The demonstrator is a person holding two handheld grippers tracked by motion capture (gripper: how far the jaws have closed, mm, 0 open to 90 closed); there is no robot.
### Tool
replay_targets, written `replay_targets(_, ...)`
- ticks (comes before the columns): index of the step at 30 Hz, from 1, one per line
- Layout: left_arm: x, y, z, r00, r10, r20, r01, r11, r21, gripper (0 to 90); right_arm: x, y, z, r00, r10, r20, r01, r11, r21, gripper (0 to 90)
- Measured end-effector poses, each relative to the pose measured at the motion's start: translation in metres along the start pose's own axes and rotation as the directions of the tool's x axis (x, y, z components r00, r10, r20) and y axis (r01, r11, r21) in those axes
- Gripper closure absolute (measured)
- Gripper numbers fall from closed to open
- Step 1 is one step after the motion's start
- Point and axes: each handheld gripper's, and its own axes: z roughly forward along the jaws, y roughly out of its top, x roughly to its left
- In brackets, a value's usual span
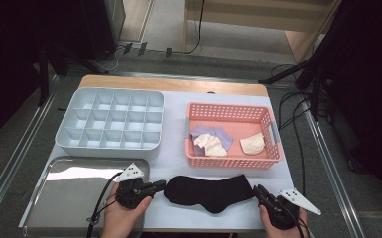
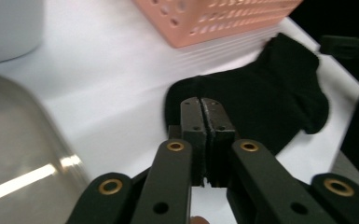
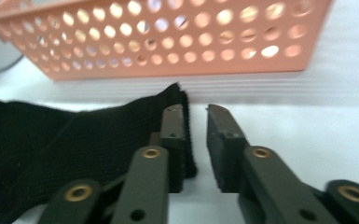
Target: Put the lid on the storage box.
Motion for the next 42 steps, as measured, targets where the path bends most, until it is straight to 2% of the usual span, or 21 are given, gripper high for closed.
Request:
replay_targets(4,0.006,-0.002,0.002,0.9994,-0.021,-0.029,0.022,0.9992,0.032,88.3,-0.009,-0.005,0.000,0.9997,0.015,0.018,-0.015,0.999,0.038,81.4)
replay_targets(7,0.002,-0.004,0.008,0.9995,-0.012,-0.028,0.014,0.9982,0.059,76.3,-0.009,-0.008,0.004,0.9999,0.015,0.002,-0.015,0.998,0.063,79.5)
replay_targets(9,-0.002,-0.004,0.013,0.9999,-0.015,0.000,0.015,0.9968,0.079,68.0,-0.007,-0.008,0.006,1.0000,0.005,-0.007,-0.005,0.998,0.070,77.3)
replay_targets(11,-0.007,-0.004,0.018,0.9999,0.005,-0.009,-0.004,0.9956,0.093,64.5,-0.006,-0.009,0.009,0.9997,0.017,-0.015,-0.016,0.996,0.086,75.0)
replay_targets(13,-0.009,-0.005,0.021,0.9995,0.009,-0.031,-0.006,0.9948,0.102,62.3,-0.007,-0.011,0.013,0.9989,0.029,-0.036,-0.025,0.996,0.091,73.9)
replay_targets(14,-0.010,-0.005,0.022,0.9989,0.015,-0.044,-0.010,0.9948,0.101,62.5,-0.007,-0.011,0.014,0.9987,0.036,-0.036,-0.033,0.995,0.090,73.9)
replay_targets(17,-0.009,-0.005,0.022,0.9975,0.028,-0.064,-0.021,0.9940,0.107,71.0,-0.004,-0.011,0.015,0.9992,0.023,-0.034,-0.020,0.996,0.088,74.1)
replay_targets(20,-0.007,-0.005,0.023,0.9993,0.031,-0.023,-0.028,0.9905,0.135,87.6,-0.002,-0.012,0.016,0.9985,0.019,-0.051,-0.014,0.995,0.098,81.9)
replay_targets(22,-0.009,-0.006,0.022,0.9990,0.044,0.004,-0.044,0.9888,0.143,89.5,-0.001,-0.011,0.016,0.9987,0.012,-0.050,-0.006,0.994,0.105,85.7)
replay_targets(24,-0.009,-0.006,0.020,0.9989,0.045,0.008,-0.046,0.9878,0.149,90.0,-0.001,-0.009,0.015,0.9987,0.008,-0.049,-0.002,0.994,0.113,87.3)
replay_targets(29,-0.004,-0.006,0.011,0.9991,0.042,0.006,-0.042,0.9891,0.141,90.0,-0.006,-0.008,0.009,0.9984,0.038,-0.042,-0.032,0.991,0.130,89.0)
replay_targets(33,-0.004,-0.008,0.011,0.9981,0.059,-0.018,-0.056,0.9856,0.160,90.0,-0.007,-0.008,0.008,0.9998,0.014,-0.014,-0.012,0.991,0.131,89.5)
replay_targets(35,-0.005,-0.010,0.012,0.9975,0.069,-0.017,-0.065,0.9844,0.163,90.0,-0.005,-0.007,0.008,1.0000,-0.008,-0.002,0.008,0.991,0.133,89.5)
replay_targets(37,-0.005,-0.010,0.012,0.9973,0.073,-0.005,-0.071,0.9839,0.164,90.0,-0.004,-0.007,0.008,0.9999,-0.010,0.000,0.010,0.991,0.133,89.1)
replay_targets(39,-0.005,-0.010,0.011,0.9980,0.063,-0.005,-0.061,0.9890,0.134,87.9,-0.005,-0.008,0.008,0.9999,-0.006,-0.013,0.007,0.992,0.125,87.3)
replay_targets(42,-0.003,-0.007,0.007,0.9983,0.053,-0.024,-0.051,0.9945,0.092,78.1,-0.004,-0.008,0.002,0.9999,0.000,-0.011,0.001,0.996,0.085,83.0)
